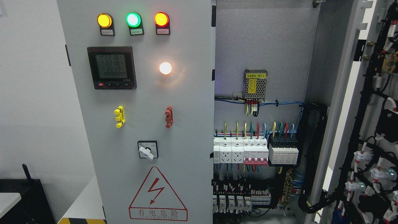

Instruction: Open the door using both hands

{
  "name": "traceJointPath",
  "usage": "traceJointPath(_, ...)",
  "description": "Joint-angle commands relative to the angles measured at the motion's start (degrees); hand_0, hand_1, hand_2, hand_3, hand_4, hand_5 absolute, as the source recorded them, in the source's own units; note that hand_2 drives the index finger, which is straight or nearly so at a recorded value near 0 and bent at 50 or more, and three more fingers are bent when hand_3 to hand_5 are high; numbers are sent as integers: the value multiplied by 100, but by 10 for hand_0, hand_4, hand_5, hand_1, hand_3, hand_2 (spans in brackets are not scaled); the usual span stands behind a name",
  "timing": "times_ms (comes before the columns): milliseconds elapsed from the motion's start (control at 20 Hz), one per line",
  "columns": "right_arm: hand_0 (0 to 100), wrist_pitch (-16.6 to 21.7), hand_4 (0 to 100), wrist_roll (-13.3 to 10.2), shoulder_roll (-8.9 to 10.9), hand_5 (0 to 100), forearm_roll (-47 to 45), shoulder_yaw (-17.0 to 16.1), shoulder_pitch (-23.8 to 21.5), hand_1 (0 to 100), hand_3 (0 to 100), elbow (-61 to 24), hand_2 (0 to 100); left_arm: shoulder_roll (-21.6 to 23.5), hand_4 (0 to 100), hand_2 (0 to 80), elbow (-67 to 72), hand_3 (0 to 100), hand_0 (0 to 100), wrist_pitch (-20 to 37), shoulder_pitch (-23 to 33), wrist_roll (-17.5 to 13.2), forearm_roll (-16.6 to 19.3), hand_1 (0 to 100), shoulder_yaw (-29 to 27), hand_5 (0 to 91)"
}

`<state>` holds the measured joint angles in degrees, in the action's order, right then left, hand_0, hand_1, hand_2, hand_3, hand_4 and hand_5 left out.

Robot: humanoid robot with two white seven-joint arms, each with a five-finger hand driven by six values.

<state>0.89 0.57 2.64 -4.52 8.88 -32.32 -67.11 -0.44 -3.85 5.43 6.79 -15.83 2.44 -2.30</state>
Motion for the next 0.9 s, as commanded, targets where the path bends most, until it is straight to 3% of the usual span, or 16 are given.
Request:
traceJointPath(0,382,235,0,4,544,0,-5,272,-310,0,0,-2402,0,-158,0,0,7,0,0,-6,-2,-17,-7,0,-33,0)
traceJointPath(601,382,1553,0,4,816,0,-22,412,-1180,0,0,-3791,0,-167,0,0,-29,0,0,-6,-29,-26,2,0,-25,0)
traceJointPath(851,382,1871,0,13,817,0,-14,562,-962,0,0,-3871,0,-167,0,0,-29,0,0,-6,-29,-26,2,0,-16,0)
